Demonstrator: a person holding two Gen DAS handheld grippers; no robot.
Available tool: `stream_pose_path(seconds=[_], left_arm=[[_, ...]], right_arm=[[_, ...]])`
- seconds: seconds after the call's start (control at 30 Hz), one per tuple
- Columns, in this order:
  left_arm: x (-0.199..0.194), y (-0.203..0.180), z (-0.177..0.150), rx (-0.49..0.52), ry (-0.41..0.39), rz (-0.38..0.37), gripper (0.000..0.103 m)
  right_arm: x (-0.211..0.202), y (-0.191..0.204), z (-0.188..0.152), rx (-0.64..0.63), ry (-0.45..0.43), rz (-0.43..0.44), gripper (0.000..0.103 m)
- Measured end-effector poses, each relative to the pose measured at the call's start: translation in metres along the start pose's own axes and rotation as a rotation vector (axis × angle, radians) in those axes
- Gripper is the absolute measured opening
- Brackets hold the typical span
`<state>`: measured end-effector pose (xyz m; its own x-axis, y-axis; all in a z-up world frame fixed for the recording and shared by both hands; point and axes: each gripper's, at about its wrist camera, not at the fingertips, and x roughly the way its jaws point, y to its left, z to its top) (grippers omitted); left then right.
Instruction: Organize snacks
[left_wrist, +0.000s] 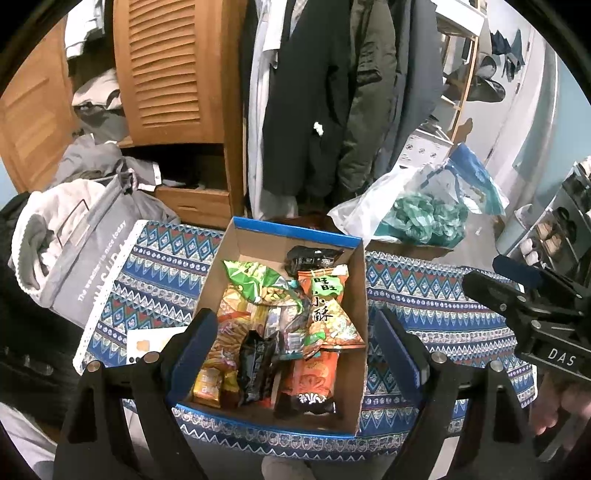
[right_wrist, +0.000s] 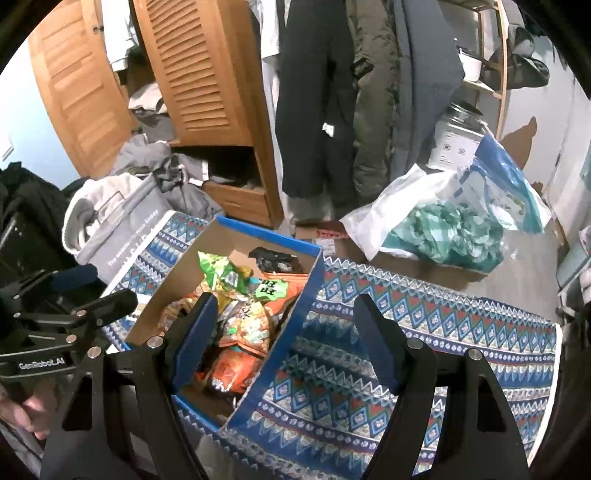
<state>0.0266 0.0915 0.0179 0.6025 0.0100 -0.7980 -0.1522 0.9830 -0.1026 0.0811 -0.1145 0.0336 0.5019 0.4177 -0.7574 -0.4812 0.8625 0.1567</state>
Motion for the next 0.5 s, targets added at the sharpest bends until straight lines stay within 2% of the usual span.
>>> stream_pose_path(seconds=[0.5], left_arm=[[0.0008, -0.0005, -0.0013, -0.012, 0.019, 0.001, 0.088]], right_arm=[[-0.0023, -0.0034, -0.0006, -0.005, 0.002, -0.009, 0.075]])
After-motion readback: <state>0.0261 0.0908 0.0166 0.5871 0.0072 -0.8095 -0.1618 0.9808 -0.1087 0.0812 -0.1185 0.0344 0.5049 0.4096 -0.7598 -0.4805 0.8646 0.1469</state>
